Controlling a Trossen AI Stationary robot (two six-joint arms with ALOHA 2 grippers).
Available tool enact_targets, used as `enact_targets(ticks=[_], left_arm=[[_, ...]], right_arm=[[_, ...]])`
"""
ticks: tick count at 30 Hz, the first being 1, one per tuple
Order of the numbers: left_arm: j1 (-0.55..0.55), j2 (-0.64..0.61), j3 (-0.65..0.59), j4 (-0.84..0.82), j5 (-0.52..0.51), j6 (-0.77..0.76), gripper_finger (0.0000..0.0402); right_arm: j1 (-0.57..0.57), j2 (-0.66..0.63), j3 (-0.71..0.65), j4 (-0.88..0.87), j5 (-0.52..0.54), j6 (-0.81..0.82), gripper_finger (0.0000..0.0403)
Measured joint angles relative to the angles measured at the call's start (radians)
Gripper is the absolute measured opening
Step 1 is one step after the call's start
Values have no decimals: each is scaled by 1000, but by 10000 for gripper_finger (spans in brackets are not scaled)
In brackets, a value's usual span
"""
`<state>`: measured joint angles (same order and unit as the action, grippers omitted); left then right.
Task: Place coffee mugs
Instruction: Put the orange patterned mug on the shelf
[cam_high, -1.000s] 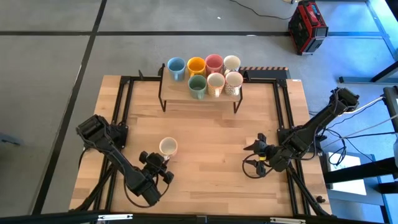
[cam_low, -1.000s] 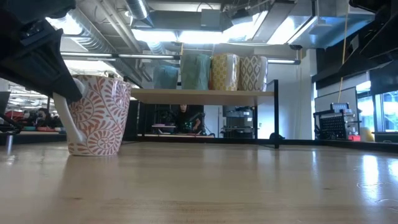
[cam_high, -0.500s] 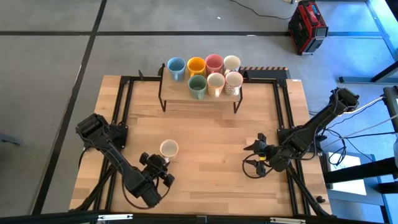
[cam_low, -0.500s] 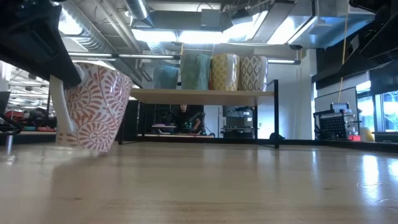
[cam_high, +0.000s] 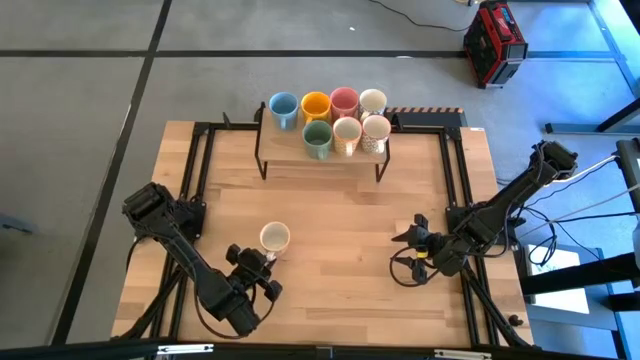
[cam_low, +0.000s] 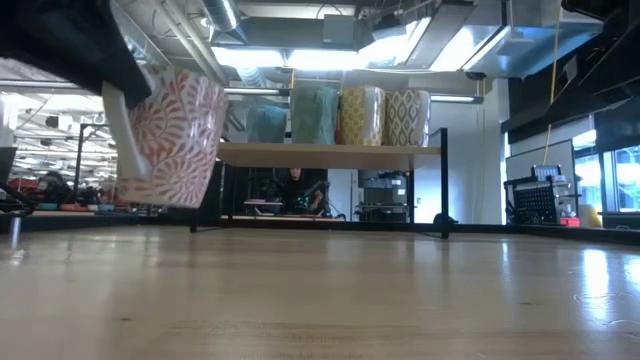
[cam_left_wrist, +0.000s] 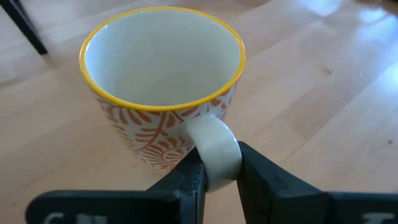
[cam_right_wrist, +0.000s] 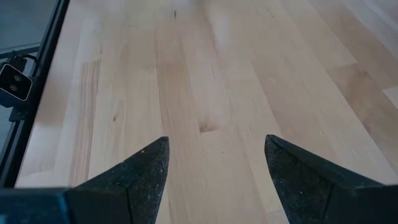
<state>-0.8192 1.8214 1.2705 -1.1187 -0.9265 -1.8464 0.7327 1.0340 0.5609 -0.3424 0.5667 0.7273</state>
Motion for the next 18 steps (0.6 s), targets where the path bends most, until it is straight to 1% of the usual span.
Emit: enact_targets(ticks=[6, 11, 18], left_arm=[[1, 0, 60, -65, -45, 0, 61], [3, 0, 144, -184, -95, 0, 61], [44, 0, 284, -358, -143, 0, 61]], right_arm=[[0, 0, 0, 0, -10, 0, 254], [0, 0, 0, 0, 23, -2, 254], [0, 0, 0, 0, 24, -2, 254]])
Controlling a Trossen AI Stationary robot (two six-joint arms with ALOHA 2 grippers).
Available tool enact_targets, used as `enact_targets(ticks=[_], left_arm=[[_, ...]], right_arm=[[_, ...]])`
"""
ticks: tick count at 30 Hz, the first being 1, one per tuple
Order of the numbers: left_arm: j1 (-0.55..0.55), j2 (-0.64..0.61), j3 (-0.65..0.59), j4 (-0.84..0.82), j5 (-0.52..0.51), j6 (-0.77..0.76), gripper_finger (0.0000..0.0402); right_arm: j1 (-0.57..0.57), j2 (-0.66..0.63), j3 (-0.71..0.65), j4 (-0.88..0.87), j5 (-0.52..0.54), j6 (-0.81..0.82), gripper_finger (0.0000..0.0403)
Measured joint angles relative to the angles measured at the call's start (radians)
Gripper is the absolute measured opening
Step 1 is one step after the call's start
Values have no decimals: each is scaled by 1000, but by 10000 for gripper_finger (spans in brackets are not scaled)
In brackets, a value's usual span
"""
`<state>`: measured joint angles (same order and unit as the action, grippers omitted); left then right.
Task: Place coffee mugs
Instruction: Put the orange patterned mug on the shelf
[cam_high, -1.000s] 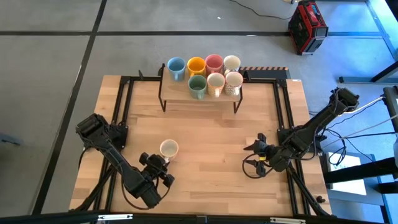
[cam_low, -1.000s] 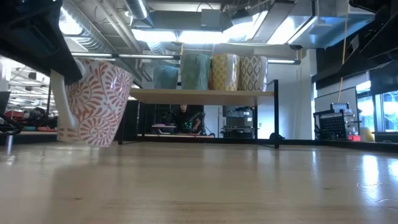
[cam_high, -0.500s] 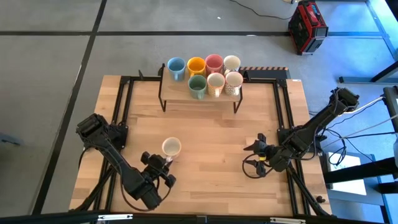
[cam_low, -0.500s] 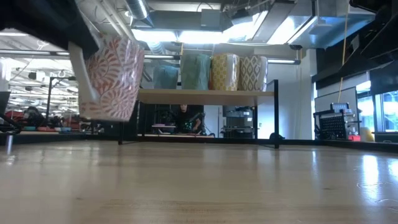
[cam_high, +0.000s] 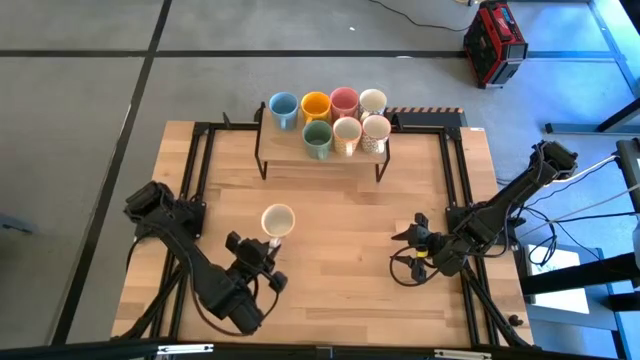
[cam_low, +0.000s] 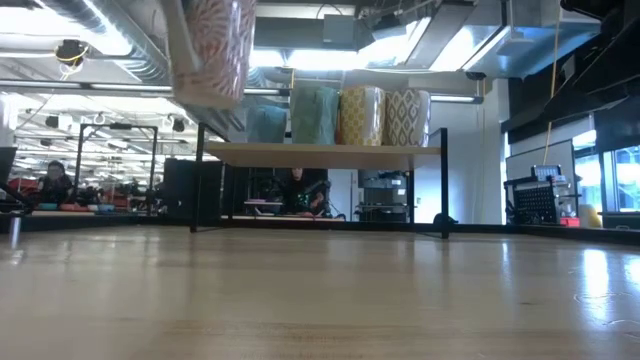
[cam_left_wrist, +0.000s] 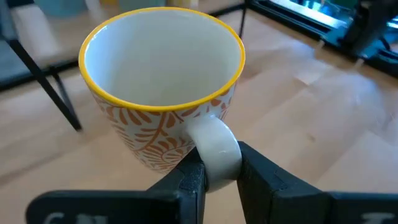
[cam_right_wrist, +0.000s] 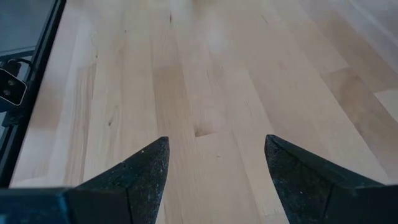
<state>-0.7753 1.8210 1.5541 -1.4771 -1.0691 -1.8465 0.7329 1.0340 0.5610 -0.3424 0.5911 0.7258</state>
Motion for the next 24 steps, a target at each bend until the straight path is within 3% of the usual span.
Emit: enact_targets(ticks=[4, 14, 24], left_arm=[[40, 0, 71, -93, -5, -2, 61], [149, -73, 102, -94, -47, 52, 61], [260, -221, 102, -95, -75, 256, 61]], right_arm=[[0, 0, 0, 0, 0, 0, 254], [0, 0, 0, 1, 0, 3, 254], [0, 0, 0, 2, 48, 3, 254]])
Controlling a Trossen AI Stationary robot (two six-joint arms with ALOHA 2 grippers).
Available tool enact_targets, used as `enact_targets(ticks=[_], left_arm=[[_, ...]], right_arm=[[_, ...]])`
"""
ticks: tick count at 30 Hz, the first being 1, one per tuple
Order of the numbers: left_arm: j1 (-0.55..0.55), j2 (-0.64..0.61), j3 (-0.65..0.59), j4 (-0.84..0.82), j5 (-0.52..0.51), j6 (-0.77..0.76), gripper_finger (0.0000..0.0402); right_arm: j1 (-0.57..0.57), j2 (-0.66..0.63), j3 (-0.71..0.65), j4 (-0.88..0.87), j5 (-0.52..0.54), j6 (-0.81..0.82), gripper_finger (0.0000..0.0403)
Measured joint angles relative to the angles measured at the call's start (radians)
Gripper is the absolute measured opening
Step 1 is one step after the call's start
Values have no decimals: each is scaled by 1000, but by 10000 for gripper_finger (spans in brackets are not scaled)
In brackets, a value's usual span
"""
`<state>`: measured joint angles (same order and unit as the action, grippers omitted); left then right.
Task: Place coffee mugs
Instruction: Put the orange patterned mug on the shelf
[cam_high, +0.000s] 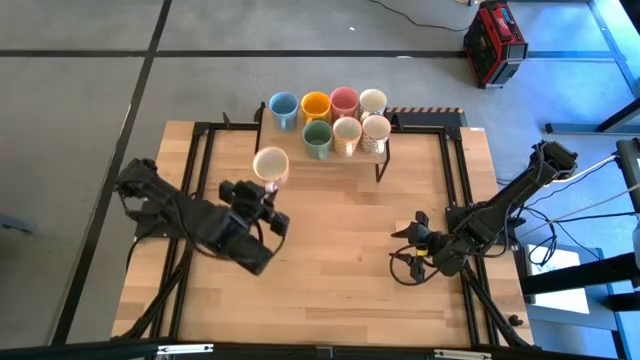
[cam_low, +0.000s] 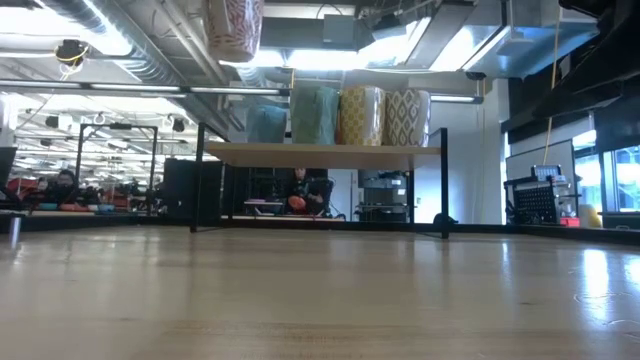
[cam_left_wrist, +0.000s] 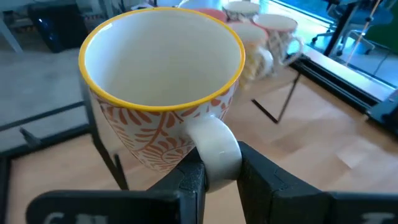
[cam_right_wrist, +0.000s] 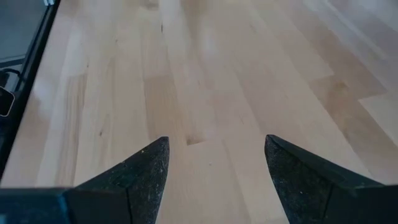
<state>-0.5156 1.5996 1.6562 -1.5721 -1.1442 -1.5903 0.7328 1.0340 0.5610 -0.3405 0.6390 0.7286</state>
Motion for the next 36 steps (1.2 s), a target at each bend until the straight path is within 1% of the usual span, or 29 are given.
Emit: enact_targets(ticks=[5, 10, 13, 17, 22, 26, 32, 36], left_arm=[[54, -76, -10, 8, -6, 114, 61], [96, -163, -76, 63, -3, 203, 61], [123, -224, -142, 153, 26, 281, 61], [169, -297, -236, 320, 78, 432, 61], [235, -359, -341, 503, 154, 593, 61], [282, -385, -402, 589, 192, 660, 61], [341, -391, -449, 687, 258, 752, 61], [385, -391, -474, 765, 281, 812, 61]], right_arm=[[0, 0, 0, 0, 16, 0, 254], [0, 0, 0, 1, 78, 16, 254], [0, 0, 0, 0, 105, 27, 254], [0, 0, 0, -1, 128, 28, 254], [0, 0, 0, -1, 138, 35, 254], [0, 0, 0, -2, 139, 61, 254], [0, 0, 0, -8, 167, 96, 254], [0, 0, 0, -8, 187, 104, 254]])
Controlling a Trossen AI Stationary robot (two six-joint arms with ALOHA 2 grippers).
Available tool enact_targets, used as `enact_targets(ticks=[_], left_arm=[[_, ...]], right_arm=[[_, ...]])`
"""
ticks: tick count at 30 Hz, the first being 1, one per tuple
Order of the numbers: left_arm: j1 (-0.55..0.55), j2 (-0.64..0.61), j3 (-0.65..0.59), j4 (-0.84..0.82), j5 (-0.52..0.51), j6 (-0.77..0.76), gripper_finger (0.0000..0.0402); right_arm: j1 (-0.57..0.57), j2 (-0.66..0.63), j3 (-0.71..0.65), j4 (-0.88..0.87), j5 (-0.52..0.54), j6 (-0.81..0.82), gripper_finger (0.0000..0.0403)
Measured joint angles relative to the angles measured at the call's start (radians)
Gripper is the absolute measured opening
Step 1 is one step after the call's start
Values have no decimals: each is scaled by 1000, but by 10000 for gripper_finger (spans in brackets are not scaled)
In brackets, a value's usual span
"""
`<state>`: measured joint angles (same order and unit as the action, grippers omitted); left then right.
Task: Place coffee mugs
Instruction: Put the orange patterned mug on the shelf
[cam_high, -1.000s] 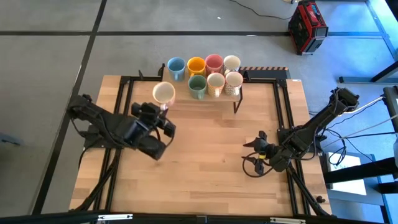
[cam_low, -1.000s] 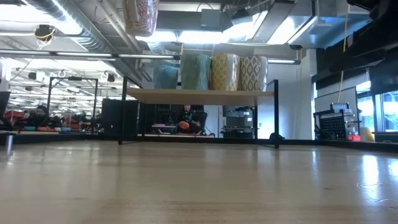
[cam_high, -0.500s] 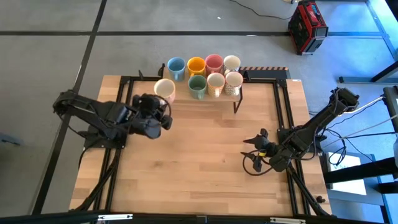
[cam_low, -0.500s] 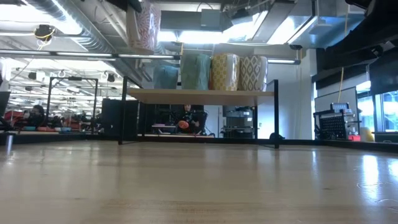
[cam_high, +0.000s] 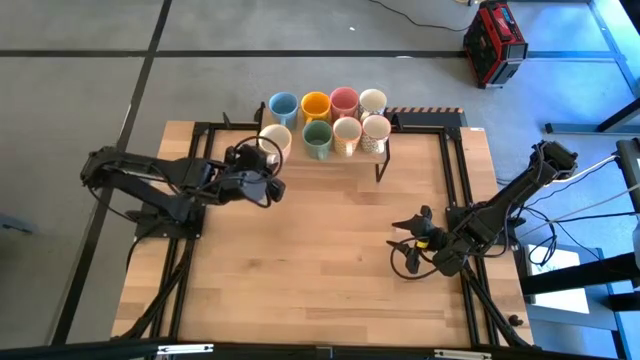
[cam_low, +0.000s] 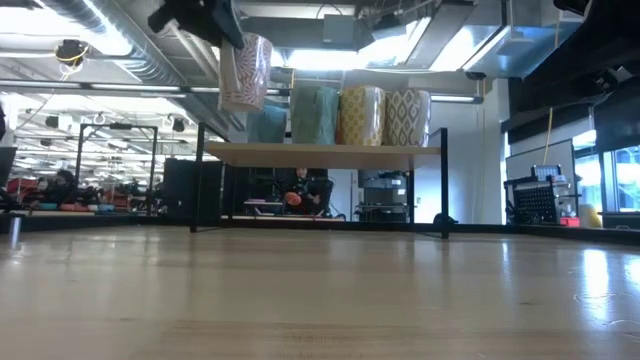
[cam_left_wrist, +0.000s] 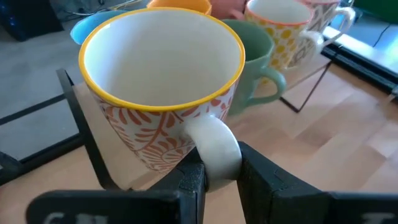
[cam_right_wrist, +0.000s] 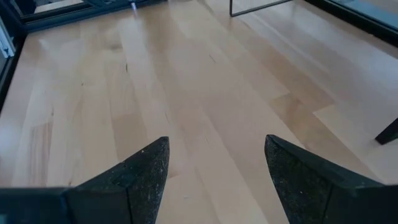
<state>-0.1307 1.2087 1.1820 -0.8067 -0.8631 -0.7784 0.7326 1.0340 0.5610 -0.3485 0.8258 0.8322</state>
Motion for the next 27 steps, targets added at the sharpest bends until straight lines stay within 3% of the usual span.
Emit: enact_targets(ticks=[9, 27], left_arm=[[85, 0, -100, 169, 55, 82, 60], [136, 16, -236, 355, 36, 110, 60]], right_arm=[[0, 0, 0, 0, 1, 1, 254], [0, 0, 0, -7, -6, 1, 254]])
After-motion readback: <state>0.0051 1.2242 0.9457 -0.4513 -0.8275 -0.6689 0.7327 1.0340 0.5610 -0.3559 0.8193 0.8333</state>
